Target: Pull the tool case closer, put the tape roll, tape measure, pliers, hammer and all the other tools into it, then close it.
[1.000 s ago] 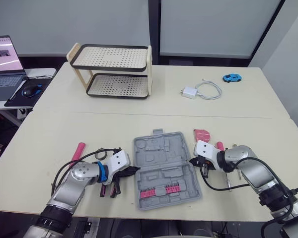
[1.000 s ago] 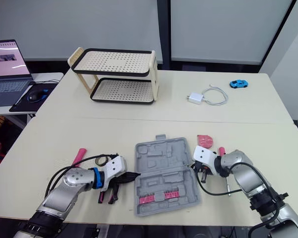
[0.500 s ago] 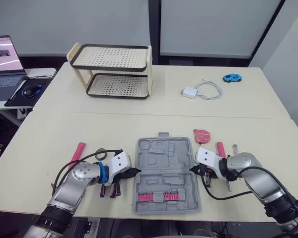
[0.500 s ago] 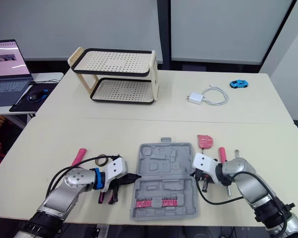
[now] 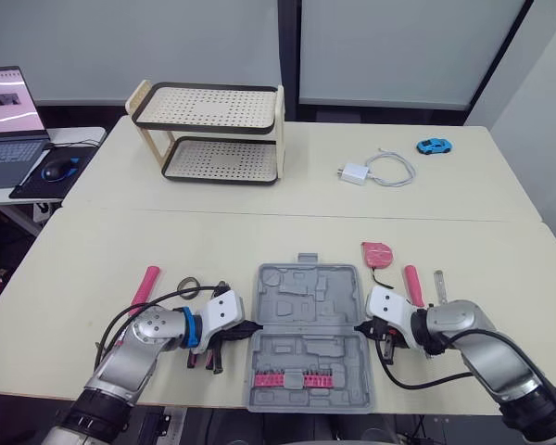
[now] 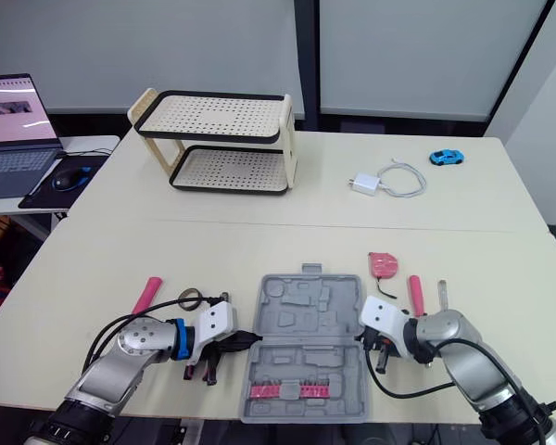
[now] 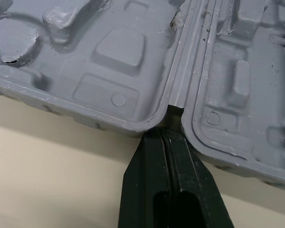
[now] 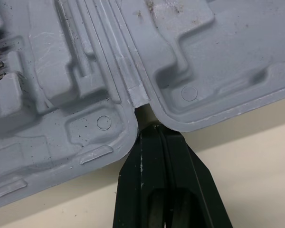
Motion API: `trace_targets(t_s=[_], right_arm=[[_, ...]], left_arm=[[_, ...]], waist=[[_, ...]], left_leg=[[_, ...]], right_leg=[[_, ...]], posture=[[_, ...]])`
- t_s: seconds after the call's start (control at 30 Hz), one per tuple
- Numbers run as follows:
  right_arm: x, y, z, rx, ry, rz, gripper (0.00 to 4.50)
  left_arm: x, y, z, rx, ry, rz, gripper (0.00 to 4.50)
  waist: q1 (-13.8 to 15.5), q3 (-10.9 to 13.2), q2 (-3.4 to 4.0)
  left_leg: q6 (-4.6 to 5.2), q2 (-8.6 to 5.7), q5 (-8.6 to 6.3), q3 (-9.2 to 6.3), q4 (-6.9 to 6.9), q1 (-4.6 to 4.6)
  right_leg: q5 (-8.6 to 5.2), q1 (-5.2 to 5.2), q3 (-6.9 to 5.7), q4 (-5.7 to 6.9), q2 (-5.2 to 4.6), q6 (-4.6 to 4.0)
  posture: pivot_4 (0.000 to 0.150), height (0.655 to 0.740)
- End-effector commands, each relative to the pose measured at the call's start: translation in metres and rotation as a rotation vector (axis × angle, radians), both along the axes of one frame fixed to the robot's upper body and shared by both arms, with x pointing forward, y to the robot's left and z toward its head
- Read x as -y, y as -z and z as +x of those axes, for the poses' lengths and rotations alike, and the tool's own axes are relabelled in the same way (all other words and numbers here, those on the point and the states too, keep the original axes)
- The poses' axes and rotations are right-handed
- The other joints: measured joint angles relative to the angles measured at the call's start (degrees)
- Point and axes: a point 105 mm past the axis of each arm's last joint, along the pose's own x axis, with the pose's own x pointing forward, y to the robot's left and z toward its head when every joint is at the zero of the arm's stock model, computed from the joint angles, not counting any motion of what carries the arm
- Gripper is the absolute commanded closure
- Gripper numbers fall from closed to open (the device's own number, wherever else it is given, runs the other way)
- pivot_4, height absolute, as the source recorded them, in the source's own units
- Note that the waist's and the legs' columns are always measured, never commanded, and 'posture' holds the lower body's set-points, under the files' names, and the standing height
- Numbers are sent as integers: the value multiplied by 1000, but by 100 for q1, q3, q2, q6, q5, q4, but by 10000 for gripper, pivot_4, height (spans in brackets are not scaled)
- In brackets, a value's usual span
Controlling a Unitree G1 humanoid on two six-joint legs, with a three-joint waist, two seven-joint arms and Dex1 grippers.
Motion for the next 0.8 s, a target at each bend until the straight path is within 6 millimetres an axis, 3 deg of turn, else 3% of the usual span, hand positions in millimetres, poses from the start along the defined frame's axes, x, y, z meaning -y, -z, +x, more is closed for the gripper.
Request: trace_targets(t_s=[0.03, 0.8], right_arm=[[-12, -2, -9, -18, -33, 52, 44756], [-2, -5, -5, -17, 5, 44, 44756]], left_arm=[[12, -2, 1, 23, 44, -19, 45000], [13, 3, 2, 30, 46, -20, 45000]], waist=[[3, 0, 0], [13, -1, 0]], left_leg=[[0, 0, 0, 0, 0, 0], [0, -1, 0, -1, 1, 2]], right_leg=[[0, 0, 0, 0, 0, 0], [0, 4, 0, 0, 0, 0]], posture=[[1500, 7350], [1500, 7350]])
